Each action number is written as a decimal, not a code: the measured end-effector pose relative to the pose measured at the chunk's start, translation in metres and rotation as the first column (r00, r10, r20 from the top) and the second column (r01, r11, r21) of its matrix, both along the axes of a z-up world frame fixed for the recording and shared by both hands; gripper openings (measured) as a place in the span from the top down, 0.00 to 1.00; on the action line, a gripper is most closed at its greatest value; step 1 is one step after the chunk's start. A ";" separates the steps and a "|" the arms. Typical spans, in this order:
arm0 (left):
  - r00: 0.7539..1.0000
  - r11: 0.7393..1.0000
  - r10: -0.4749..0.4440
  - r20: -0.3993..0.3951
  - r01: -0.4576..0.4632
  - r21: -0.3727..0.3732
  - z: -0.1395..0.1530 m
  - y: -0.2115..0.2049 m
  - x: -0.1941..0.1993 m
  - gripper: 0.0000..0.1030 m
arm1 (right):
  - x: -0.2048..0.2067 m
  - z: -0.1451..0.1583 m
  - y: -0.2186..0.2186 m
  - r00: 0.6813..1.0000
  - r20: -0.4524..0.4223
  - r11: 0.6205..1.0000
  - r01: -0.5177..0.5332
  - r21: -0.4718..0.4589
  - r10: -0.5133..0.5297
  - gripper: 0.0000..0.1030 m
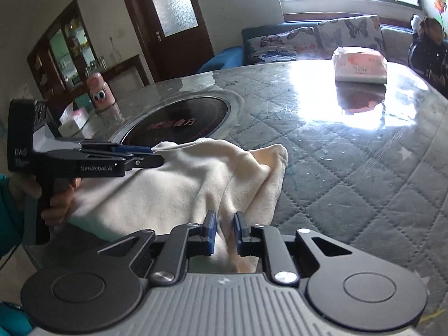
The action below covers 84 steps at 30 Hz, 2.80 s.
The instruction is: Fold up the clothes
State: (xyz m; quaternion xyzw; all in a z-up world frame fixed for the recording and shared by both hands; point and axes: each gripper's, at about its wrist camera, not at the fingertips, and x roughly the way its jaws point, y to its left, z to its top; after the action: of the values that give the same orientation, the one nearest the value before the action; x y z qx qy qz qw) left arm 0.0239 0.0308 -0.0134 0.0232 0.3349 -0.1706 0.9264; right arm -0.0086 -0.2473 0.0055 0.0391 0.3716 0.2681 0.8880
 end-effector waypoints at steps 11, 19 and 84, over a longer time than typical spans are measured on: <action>0.999 0.999 -0.016 0.044 0.014 0.045 -0.003 -0.005 -0.005 0.61 | -0.013 0.003 0.017 0.992 0.121 0.985 0.064 -0.162 -0.045 0.99; 0.997 1.000 -0.015 0.078 0.017 -0.024 0.018 0.010 -0.043 0.58 | -0.020 0.022 0.022 0.981 0.191 0.988 0.042 -0.148 -0.013 0.95; 0.985 0.984 0.174 -0.007 -0.174 -0.047 0.038 0.027 -0.065 0.02 | -0.014 0.028 0.085 0.972 0.228 0.987 -0.018 -0.160 0.055 0.10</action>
State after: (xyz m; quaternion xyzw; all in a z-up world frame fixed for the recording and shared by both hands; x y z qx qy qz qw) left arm -0.0416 0.0579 0.0246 -0.0286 0.3328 -0.0970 0.9376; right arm -0.0229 -0.1621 0.0331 -0.0692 0.2860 0.2570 0.9205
